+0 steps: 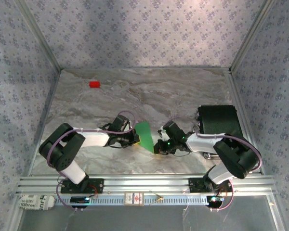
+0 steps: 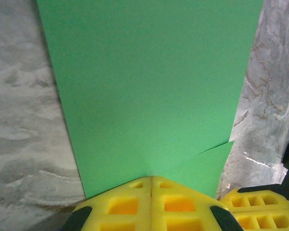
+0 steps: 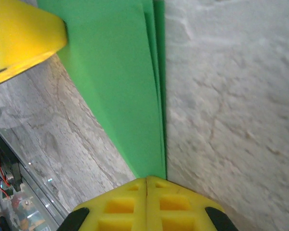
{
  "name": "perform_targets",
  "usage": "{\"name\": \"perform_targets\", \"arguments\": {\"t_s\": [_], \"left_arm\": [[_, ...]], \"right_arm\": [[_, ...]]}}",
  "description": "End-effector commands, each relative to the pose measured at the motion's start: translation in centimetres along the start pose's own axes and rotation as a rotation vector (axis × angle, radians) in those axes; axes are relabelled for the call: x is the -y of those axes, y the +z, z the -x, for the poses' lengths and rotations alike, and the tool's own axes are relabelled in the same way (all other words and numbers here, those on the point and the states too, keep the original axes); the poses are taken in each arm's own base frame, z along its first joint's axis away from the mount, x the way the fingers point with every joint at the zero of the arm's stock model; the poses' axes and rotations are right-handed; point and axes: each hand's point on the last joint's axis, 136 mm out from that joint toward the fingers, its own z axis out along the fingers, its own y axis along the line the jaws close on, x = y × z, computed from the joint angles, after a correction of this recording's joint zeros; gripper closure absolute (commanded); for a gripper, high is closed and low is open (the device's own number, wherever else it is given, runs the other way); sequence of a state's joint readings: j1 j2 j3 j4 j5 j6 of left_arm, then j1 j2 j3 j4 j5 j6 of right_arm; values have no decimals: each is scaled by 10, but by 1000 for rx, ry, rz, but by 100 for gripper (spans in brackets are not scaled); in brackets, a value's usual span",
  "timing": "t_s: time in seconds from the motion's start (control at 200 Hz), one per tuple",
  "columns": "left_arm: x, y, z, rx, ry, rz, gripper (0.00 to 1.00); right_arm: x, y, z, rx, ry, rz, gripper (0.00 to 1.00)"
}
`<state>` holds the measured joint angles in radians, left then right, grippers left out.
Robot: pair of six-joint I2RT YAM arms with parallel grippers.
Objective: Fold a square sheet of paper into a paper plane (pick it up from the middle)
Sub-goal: Third fold the triangle at the center of the table.
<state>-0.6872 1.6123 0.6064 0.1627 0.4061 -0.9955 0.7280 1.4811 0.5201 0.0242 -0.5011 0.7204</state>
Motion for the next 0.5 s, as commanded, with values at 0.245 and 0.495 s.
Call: {"name": "perform_targets", "arguments": {"t_s": [0.245, 0.495], "left_arm": [[-29, 5, -5, -9, -64, 92, 97], [-17, 3, -3, -10, -58, 54, 96]], "right_arm": [[28, -14, -27, -65, 26, -96, 99], [9, -25, 4, 22, -1, -93, 96]]}}
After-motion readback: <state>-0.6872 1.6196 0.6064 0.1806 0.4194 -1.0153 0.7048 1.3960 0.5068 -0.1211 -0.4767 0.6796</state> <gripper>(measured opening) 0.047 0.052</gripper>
